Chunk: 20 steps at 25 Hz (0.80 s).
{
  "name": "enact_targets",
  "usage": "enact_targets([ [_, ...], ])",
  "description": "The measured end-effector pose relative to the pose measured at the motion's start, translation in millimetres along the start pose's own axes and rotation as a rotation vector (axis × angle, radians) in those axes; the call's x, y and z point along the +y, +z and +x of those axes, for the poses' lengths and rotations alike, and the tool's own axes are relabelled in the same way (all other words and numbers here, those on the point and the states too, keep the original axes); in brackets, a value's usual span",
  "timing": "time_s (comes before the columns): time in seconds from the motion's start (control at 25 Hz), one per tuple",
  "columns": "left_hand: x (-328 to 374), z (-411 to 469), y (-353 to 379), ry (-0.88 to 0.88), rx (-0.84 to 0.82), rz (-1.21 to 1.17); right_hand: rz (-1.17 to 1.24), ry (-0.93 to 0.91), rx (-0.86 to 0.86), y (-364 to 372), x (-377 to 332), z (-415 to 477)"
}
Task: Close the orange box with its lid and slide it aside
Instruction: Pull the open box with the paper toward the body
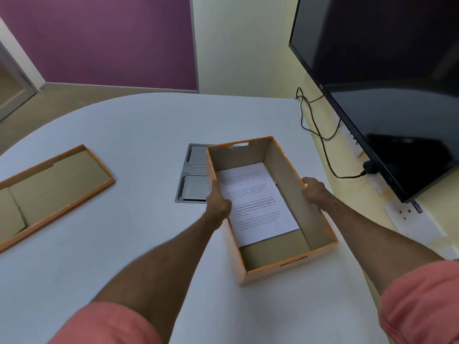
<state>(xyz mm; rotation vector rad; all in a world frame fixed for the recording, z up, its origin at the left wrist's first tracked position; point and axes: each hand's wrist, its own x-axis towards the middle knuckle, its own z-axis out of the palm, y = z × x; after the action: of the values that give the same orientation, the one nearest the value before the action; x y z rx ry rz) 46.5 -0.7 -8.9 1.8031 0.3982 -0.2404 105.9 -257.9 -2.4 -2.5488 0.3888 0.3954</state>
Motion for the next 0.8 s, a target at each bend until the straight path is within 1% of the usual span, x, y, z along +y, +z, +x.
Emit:
enact_targets([
  [0.16,5,-6,-52,-0.016,-0.071,-0.054,0.025,0.012,0.03,18,-21,-39],
  [0.32,-3,-19,-101,0.026,-0.082,0.018,0.024,-0.01,0.048,44,-50,-90],
  [0.52,-32,-29,-149,0.018,-0.032,0.093,0.028,0.023,0.062,86,-79,-137],
  [0.8,-78,-41,-186,-0.015,-0.085,0.172,0.007,0.081,0.046,130,-98,-177],
])
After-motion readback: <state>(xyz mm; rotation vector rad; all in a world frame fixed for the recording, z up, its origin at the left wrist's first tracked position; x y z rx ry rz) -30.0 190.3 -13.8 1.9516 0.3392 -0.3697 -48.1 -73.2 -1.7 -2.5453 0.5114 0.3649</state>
